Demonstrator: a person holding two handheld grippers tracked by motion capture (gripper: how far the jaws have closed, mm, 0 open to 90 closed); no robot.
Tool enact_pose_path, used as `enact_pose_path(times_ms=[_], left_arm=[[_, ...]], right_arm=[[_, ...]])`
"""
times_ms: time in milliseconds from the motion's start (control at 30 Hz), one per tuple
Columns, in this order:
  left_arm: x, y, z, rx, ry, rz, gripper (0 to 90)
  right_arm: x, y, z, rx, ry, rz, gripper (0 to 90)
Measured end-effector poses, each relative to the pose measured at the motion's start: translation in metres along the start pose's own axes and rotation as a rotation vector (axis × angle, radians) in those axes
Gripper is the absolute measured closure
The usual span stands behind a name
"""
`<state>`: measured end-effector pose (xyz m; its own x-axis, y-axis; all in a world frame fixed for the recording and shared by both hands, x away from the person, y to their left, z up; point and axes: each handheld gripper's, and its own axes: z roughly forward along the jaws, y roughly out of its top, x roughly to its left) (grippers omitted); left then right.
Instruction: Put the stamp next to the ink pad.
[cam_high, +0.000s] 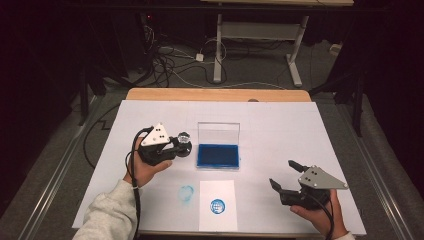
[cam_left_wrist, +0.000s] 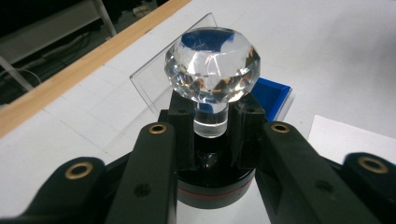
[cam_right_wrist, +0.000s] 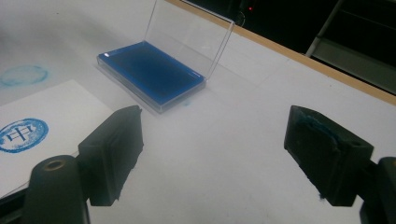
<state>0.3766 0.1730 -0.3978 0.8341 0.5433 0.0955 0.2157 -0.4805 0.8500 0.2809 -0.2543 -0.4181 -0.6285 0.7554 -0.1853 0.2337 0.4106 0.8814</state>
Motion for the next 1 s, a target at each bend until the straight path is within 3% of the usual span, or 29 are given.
enact_pose_path(times_ms=[433, 633, 833, 1000], left_arm=[[0.007, -0.013, 0.026, 0.060, 0.019, -0.019, 72.6], [0.012, -0.018, 0.037, 0.062, 0.020, -0.055, 72.6], [0.013, -0.021, 0.049, 0.091, 0.031, -0.061, 72.5], [0.016, -0.027, 0.056, 0.097, 0.014, -0.083, 72.5]], right_arm=[[0.003, -0.002, 0.005, 0.021, 0.010, -0.013, 19.8], [0.003, -0.003, 0.007, 0.027, 0.010, -0.014, 20.1], [0.003, -0.004, 0.010, 0.043, 0.012, -0.017, 20.5], [0.004, -0.005, 0.011, 0.051, 0.017, -0.019, 21.0]])
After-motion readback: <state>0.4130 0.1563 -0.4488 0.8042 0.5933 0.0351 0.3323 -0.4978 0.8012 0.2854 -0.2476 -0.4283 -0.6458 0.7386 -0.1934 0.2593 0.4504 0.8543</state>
